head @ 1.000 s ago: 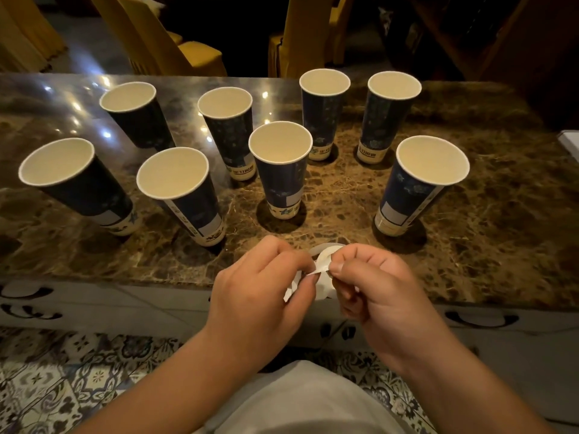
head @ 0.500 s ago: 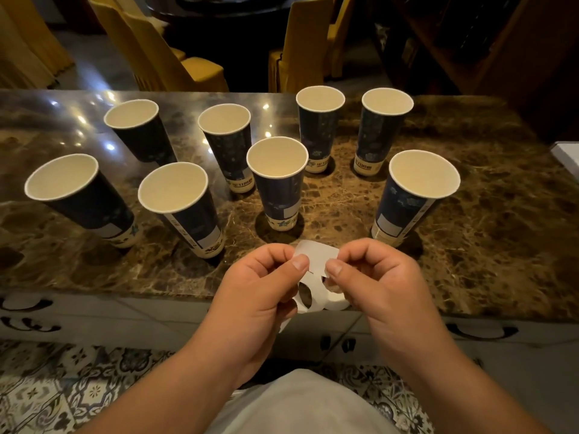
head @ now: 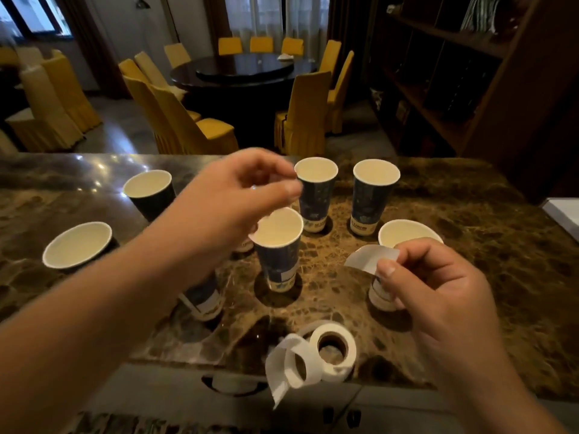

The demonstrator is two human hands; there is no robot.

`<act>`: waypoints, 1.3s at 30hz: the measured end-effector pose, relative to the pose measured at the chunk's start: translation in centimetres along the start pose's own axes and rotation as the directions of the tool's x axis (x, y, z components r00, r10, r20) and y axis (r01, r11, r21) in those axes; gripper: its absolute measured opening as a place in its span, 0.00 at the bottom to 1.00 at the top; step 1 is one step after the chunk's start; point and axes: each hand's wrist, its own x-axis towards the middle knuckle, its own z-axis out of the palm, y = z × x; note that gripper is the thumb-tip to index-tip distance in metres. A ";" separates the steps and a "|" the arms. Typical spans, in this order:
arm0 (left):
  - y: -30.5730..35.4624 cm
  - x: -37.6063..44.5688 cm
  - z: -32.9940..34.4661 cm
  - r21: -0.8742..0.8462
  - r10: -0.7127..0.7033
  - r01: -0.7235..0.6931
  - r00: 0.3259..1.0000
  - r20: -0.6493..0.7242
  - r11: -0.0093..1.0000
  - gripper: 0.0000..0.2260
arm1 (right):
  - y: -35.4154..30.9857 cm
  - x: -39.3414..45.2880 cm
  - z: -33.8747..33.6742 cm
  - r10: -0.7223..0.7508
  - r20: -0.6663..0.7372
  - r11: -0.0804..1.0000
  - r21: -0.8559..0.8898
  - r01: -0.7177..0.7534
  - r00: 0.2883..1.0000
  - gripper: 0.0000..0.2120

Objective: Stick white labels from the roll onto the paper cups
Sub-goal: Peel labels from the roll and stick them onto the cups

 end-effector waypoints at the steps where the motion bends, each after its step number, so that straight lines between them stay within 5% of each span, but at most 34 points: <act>1: 0.6 2.3 0.1 0.141 0.069 -0.075 0.997 0.044 0.987 0.06 | -0.3 0.3 -0.1 -0.014 -0.004 1.000 -0.007 0.014 1.000 0.06; 3: 0.9 7.2 0.9 0.474 0.159 -0.214 0.975 0.153 0.854 0.09 | -0.8 0.6 -0.1 -0.033 -0.006 0.999 -0.018 0.033 0.999 0.06; 6: -1.2 13.5 2.1 0.770 0.151 -0.366 0.929 0.338 0.522 0.15 | -1.2 0.9 -0.1 -0.038 0.003 0.998 -0.055 0.038 0.999 0.05; 10: -6.0 18.2 3.5 0.892 0.060 -0.432 0.902 0.428 0.133 0.15 | -1.6 0.6 -0.1 -0.044 0.012 0.992 -0.115 0.045 0.999 0.07; 13: -7.1 19.5 4.1 0.917 0.080 -0.399 0.915 0.396 0.014 0.13 | -1.7 0.3 -0.4 -0.062 -0.017 0.987 -0.148 0.059 0.998 0.10; 19: -6.3 20.2 4.1 0.922 0.123 -0.375 0.924 0.362 0.101 0.10 | -2.0 0.1 -0.6 -0.059 -0.051 0.985 -0.164 0.050 0.997 0.09; 27: 5.5 14.8 -0.8 0.712 0.434 -0.446 0.874 0.218 0.542 0.10 | -5.6 1.5 -0.7 -0.240 -0.080 0.949 -0.228 0.216 0.968 0.11; 39: 7.8 5.9 -0.5 0.616 0.451 -0.454 0.875 0.174 0.644 0.09 | -5.1 4.0 1.6 -0.155 0.022 0.969 -0.193 0.156 0.988 0.08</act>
